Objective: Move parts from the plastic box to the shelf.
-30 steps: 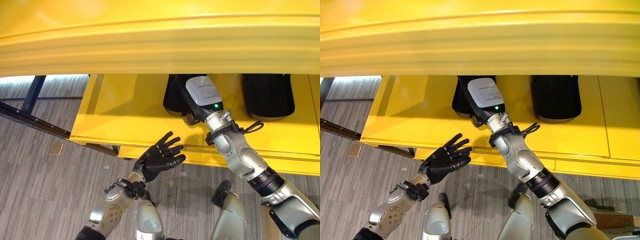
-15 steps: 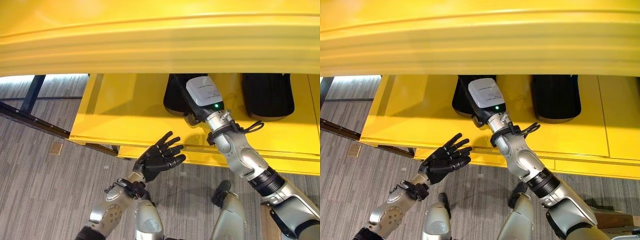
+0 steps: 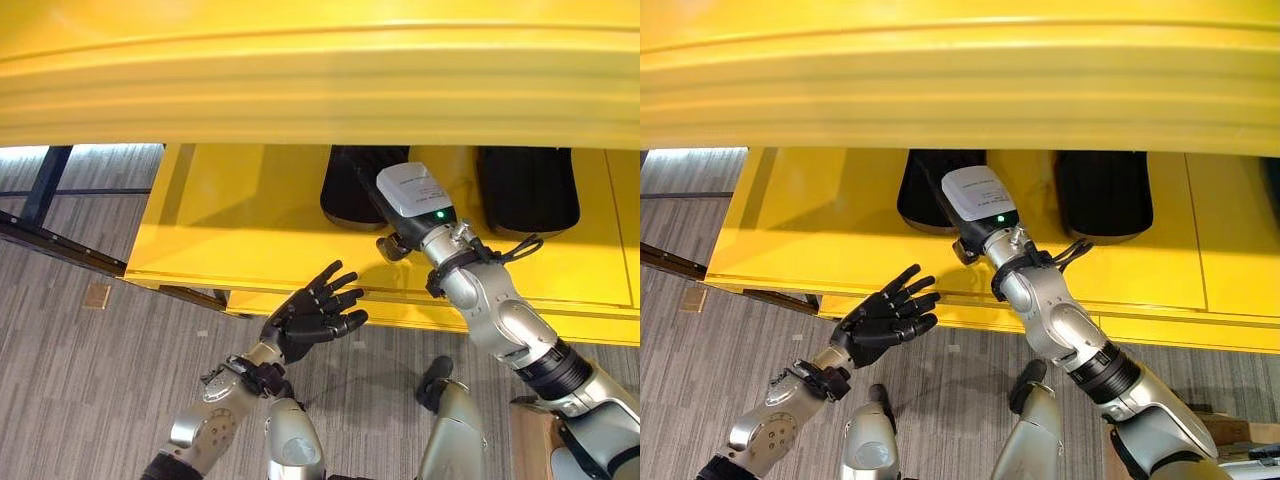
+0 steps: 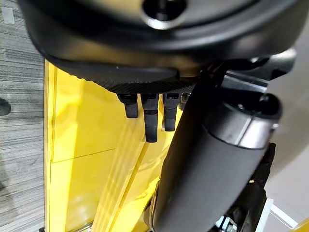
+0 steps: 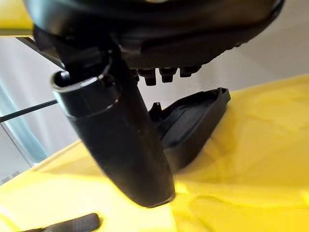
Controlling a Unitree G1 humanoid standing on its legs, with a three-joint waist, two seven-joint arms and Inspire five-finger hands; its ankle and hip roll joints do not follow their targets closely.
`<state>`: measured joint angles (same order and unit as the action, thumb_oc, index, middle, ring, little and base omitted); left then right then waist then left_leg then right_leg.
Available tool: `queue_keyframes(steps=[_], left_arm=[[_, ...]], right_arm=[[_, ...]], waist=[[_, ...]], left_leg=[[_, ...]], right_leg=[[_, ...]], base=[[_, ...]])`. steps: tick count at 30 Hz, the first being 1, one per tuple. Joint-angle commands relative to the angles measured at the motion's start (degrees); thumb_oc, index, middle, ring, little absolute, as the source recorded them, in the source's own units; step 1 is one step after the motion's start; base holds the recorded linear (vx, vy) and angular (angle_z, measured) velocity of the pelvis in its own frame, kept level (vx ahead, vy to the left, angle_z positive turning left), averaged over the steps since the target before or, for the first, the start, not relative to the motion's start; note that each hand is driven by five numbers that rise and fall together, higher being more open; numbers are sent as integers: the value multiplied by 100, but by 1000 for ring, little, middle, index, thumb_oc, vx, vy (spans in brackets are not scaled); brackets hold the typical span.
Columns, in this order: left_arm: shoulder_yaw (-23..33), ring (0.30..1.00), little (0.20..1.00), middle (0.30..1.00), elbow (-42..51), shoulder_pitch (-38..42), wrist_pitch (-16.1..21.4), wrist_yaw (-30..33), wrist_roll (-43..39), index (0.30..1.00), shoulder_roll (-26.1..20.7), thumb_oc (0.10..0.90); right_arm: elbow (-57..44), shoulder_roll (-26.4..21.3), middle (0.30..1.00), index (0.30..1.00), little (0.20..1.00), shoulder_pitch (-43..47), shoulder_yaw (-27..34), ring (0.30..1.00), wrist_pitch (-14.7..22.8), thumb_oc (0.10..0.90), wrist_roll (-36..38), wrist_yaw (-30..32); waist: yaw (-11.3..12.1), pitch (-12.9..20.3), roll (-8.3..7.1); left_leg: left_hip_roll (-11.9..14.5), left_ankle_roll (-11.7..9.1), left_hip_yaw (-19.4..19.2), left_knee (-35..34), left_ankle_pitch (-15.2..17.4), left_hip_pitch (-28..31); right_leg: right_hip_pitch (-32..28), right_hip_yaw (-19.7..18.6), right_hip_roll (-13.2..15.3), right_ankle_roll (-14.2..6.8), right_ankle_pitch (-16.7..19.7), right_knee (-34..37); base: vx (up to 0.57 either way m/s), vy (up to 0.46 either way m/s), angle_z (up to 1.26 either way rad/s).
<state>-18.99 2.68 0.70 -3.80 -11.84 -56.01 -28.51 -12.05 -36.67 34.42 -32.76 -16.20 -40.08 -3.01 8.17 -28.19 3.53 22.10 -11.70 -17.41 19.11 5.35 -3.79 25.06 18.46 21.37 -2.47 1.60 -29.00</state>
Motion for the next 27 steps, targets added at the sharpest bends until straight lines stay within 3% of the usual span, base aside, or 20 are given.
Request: queue_keyframes(steps=[1, 10, 17, 24, 27], left_arm=[[137, 1000, 1000, 1000, 1034, 80, 396, -176, -167, 1000, -14, 900], [97, 1000, 1000, 1000, 1234, 72, 401, 130, -72, 1000, 93, 900], [8, 1000, 1000, 1000, 1354, 92, 432, 403, -40, 1000, 180, 900], [-9, 1000, 1000, 1000, 1351, 99, 445, 427, 16, 1000, 215, 900], [116, 1000, 1000, 1000, 1285, 44, 455, 325, -29, 1000, 197, 900]], right_arm=[[-1341, 158, 1000, 1000, 1000, 436, 414, 1000, 484, 900, 312, 781], [-2002, 295, 1000, 1000, 1000, 307, 838, 1000, 840, 900, 854, 1664], [-2167, 518, 1000, 1000, 1000, 100, 1162, 1000, 1473, 900, 959, 2911], [-2112, 642, 1000, 1000, 1000, 7, 1142, 1000, 1329, 900, 1014, 2717], [-1942, 489, 1000, 1000, 1000, -240, 1122, 1000, 985, 900, 1175, 2581]], waist=[[-101, 306, -23], [-202, 324, -14], [-291, 376, 21], [-336, 450, 31], [-374, 543, 9]], left_leg=[[33, 566, -181, 64, -190, -522], [33, 594, -276, 50, -129, -429], [16, 626, -362, 42, -81, -339], [-1, 654, -455, 10, -59, -237], [-37, 673, -501, -87, -70, -145]], right_leg=[[-850, -85, 254, -549, -1081, -478], [-907, -154, 146, -523, -1104, -418], [-949, -183, 108, -505, -1154, -441], [-1032, -164, 74, -489, -1183, -399], [-1143, -150, 28, -482, -1192, -278]], base=[[-6, -12, -4], [-2, 3, -7], [4, 13, -2], [-7, 8, -4], [-7, 7, -3]])
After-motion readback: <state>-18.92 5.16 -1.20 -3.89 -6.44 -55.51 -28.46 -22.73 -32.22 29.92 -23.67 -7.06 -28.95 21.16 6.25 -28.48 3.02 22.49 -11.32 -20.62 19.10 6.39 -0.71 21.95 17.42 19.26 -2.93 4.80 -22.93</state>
